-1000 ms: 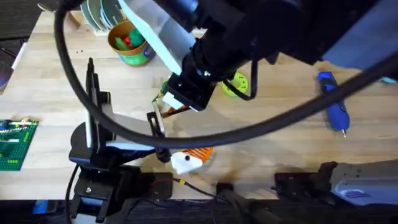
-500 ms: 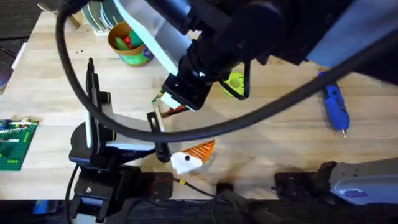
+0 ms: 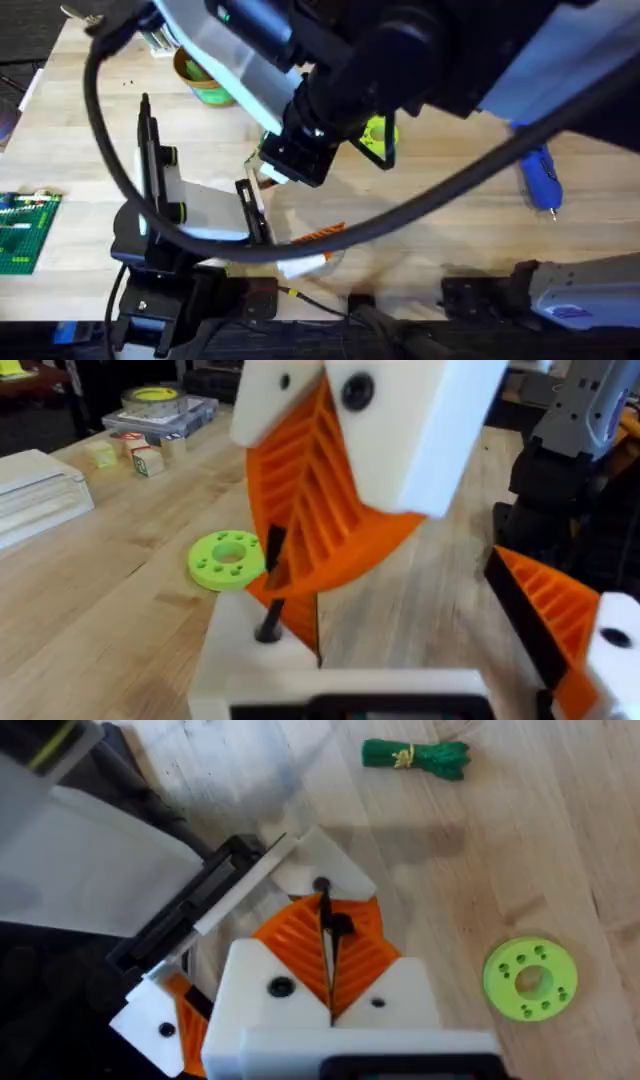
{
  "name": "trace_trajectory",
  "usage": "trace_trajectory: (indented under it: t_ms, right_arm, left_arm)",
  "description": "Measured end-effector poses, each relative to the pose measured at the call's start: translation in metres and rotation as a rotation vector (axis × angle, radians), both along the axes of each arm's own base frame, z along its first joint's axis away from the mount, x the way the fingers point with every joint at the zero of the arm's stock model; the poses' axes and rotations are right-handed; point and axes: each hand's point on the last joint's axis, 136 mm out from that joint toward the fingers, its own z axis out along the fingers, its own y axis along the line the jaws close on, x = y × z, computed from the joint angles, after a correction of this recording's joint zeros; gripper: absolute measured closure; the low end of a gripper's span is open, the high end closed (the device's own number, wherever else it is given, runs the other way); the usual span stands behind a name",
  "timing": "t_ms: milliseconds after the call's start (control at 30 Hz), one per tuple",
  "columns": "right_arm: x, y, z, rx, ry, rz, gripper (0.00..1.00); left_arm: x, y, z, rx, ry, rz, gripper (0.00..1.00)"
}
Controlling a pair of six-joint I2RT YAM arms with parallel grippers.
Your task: Pick up the gripper from the table and insert it into the empty holder that is missing its gripper. Then pick up a screw, insert it into the mounting hole, and use the screwdriver to tighten it. Finally, clean up the table by picking up the vegetable and placing it into the bucket.
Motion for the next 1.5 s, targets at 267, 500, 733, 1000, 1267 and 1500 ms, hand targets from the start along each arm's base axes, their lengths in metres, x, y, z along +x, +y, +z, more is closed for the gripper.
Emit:
trace_trajectory:
  t_ms: [267, 500, 733, 1000, 1267, 1500]
  right_arm:
    - [-0.007, 0.002, -0.008, -0.078, -0.080, 0.031, 0.994]
    - [-0.004, 0.004, -0.004, -0.078, -0.094, 0.027, 0.995]
    - [0.001, 0.012, 0.008, -0.038, -0.119, 0.022, 0.995]
    - [0.003, 0.017, 0.008, -0.023, -0.127, 0.021, 0.995]
    - [0.003, 0.016, 0.007, -0.028, -0.124, 0.022, 0.995]
    - [0.002, 0.013, 0.008, -0.040, -0.123, 0.025, 0.995]
  left_arm:
    - [0.002, 0.001, 0.000, -0.001, 0.004, 0.014, 0.008]
    - [0.003, 0.001, 0.000, 0.001, -0.001, 0.020, 0.008]
    - [0.001, 0.001, 0.000, 0.002, -0.008, 0.007, 0.008]
    - [0.000, 0.000, 0.000, 0.003, -0.010, -0.002, 0.008]
    - [-0.001, 0.000, 0.000, 0.003, -0.009, -0.004, 0.008]
    - [-0.001, 0.000, 0.000, 0.003, -0.010, -0.007, 0.008]
